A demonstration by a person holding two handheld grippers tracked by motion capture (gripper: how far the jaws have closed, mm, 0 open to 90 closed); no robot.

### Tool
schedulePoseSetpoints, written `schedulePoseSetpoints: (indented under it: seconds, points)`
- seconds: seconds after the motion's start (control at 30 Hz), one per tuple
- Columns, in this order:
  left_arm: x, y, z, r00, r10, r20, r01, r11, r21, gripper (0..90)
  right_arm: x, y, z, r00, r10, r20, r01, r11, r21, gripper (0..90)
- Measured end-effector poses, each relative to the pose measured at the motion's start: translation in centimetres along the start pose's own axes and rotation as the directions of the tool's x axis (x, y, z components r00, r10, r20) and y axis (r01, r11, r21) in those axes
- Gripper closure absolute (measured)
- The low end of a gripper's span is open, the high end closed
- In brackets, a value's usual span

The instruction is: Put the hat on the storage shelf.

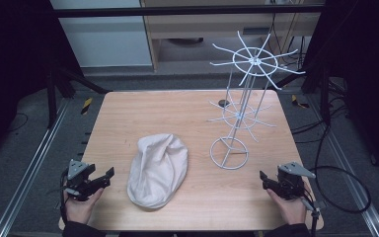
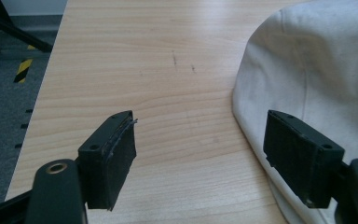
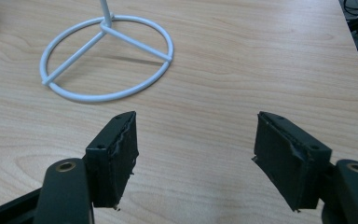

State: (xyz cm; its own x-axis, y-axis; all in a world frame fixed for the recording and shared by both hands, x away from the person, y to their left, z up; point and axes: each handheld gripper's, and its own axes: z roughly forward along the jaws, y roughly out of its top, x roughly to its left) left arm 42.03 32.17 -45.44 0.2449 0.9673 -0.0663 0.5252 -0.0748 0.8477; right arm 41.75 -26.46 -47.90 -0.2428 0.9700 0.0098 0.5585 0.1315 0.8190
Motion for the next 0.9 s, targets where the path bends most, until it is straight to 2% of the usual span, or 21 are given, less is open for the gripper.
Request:
schedulePoseSetpoints:
  seconds: [0.43, 0.63, 0.8, 0.9]
  points:
    - [-1.8, 1.5, -1.1, 0.9980, -0.011, 0.061, 0.013, 0.9994, -0.031, 25.1, 0.4, 0.0, -0.3, 0.9999, -0.008, -0.009, 0.008, 1.000, -0.006, 30.9]
    - [-2.3, 2.0, -1.5, 0.9975, 0.001, 0.071, 0.002, 0.9993, -0.037, 25.1, 0.3, 0.1, -0.5, 0.9998, -0.020, -0.004, 0.020, 0.999, -0.025, 31.8]
    - [-2.8, 2.7, -1.8, 0.9962, 0.007, 0.087, -0.003, 0.9991, -0.043, 25.2, 0.5, 0.0, -0.3, 0.9997, -0.020, -0.010, 0.020, 1.000, -0.001, 31.7]
    - [-3.1, 3.2, -1.9, 0.9948, 0.020, 0.099, -0.016, 0.9989, -0.045, 25.3, 0.6, 0.1, -0.4, 0.9997, -0.021, -0.015, 0.020, 1.000, -0.011, 31.7]
